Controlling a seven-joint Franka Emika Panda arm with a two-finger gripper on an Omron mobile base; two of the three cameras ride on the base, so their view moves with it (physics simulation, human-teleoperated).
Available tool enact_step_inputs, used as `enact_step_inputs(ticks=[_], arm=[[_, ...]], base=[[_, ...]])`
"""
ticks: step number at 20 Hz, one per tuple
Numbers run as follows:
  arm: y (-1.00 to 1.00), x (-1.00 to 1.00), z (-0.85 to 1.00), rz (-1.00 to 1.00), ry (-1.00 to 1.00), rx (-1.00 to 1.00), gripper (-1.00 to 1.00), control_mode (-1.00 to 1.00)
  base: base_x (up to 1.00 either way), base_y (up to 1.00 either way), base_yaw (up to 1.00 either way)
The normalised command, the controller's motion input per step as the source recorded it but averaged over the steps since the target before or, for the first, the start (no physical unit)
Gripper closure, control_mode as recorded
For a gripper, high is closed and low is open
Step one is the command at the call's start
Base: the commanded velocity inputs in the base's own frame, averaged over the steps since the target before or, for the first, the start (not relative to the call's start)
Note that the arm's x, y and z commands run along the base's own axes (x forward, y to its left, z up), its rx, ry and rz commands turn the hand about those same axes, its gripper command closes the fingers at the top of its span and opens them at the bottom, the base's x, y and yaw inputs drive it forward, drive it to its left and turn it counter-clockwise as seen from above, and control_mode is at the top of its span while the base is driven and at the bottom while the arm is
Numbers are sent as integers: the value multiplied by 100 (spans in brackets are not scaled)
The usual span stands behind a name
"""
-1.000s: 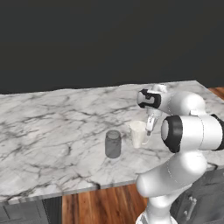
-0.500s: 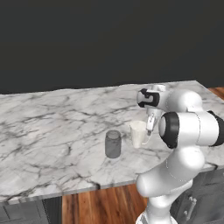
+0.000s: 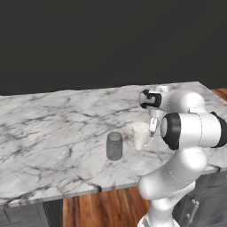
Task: Pick the jug and jar and place them in the sink. Then turn on the water.
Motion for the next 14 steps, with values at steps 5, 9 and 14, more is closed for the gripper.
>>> enact_step_inputs(ticks=[5,9,14], arm=[[0,0,0,0,0,0,100,-100],[0,0,0,0,0,0,100,-100],[0,-10,3,0,-1,0,100,-100]], base=[[0,0,0],[0,0,0],[0,0,0]])
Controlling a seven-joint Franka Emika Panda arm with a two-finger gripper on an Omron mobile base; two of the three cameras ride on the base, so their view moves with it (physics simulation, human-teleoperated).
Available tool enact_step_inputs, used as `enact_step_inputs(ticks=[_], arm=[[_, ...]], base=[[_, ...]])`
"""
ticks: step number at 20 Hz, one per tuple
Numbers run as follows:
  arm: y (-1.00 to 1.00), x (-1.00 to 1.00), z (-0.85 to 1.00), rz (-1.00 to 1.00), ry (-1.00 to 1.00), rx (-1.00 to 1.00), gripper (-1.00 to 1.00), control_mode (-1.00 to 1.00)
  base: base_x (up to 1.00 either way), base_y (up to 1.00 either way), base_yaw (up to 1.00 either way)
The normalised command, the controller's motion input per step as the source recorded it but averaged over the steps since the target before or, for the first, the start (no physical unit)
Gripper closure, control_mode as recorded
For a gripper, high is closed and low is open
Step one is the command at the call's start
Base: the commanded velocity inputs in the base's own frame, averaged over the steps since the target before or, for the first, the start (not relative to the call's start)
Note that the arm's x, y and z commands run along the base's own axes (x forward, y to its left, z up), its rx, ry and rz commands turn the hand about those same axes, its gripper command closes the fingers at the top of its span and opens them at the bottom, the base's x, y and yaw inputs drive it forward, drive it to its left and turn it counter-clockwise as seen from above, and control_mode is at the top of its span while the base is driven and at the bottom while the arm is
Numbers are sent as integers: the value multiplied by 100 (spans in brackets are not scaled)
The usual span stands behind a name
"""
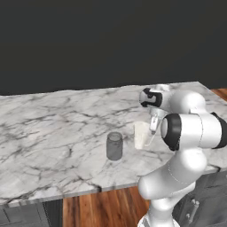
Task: Pick the jug and jar and place them in the sink. Then turn on the water.
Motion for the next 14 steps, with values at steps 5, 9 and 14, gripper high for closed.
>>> enact_step_inputs(ticks=[5,9,14], arm=[[0,-34,35,0,-4,0,100,-100],[0,-32,51,0,-7,0,100,-100],[0,-31,47,0,-10,0,100,-100]], base=[[0,0,0],[0,0,0],[0,0,0]])
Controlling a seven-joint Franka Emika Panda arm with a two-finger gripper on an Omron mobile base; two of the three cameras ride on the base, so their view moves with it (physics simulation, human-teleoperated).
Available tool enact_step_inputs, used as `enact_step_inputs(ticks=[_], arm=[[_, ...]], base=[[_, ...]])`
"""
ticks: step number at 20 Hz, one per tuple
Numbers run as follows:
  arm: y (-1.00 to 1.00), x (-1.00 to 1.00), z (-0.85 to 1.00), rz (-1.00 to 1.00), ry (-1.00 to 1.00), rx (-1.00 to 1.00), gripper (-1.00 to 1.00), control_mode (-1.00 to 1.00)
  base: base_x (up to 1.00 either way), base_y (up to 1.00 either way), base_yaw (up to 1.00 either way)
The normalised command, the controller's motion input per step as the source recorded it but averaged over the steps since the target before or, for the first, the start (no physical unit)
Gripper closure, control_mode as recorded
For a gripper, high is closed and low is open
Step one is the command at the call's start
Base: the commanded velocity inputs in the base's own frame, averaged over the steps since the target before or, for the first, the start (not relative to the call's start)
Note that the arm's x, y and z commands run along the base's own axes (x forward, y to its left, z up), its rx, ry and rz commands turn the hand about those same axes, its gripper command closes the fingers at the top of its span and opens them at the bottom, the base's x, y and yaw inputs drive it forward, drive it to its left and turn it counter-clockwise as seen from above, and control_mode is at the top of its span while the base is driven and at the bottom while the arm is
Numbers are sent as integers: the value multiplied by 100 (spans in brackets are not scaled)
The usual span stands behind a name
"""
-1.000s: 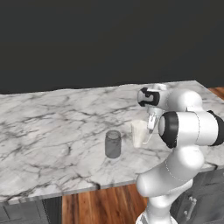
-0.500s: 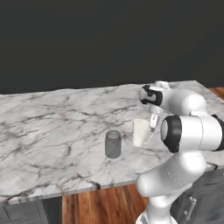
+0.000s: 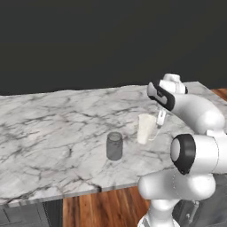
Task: Pick the jug and jar and place them in the sink. Then turn on the water.
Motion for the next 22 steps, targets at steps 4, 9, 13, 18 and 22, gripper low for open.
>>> enact_step_inputs(ticks=[4,9,13,18,22], arm=[[-6,-38,26,-4,-11,-3,100,-100],[0,-24,7,-9,-5,-12,100,-100],[-8,-19,1,-13,0,-14,100,-100],[0,-2,14,-34,2,-10,100,-100],[0,0,9,-44,1,-6,100,-100]], base=[[0,0,0],[0,0,0],[0,0,0],[0,0,0],[0,0,0]])
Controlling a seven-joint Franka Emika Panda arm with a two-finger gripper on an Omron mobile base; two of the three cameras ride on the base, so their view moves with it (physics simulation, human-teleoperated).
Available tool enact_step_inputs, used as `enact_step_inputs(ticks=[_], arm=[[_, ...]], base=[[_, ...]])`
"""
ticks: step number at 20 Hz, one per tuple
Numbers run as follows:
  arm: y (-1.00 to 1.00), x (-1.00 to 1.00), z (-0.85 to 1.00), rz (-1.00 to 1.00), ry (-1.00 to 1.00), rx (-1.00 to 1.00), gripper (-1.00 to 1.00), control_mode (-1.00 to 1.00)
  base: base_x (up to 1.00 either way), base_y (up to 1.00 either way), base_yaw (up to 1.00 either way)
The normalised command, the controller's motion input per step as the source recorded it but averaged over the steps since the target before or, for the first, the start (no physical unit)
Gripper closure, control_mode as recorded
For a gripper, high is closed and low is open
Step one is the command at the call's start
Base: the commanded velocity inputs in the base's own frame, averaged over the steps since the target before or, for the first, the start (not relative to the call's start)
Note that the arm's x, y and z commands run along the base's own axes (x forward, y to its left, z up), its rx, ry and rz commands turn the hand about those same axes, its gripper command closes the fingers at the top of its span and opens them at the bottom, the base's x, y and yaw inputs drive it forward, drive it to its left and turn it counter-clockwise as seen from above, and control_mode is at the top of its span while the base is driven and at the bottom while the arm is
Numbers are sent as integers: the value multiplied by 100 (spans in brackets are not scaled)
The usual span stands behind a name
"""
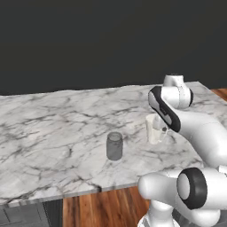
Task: Pick the jug and jar and place them in the sink. Then turn on the water.
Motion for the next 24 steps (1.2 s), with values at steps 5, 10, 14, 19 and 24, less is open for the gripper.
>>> enact_step_inputs(ticks=[5,10,14,19,24], arm=[[-8,0,7,-40,4,-7,100,-100],[-27,-6,7,-32,1,-5,100,-100],[-37,-19,2,-23,0,0,100,-100],[-25,-9,2,-21,0,-2,100,-100],[0,0,19,-16,0,-3,100,-100]], base=[[0,0,0],[0,0,0],[0,0,0],[0,0,0],[0,0,0]])
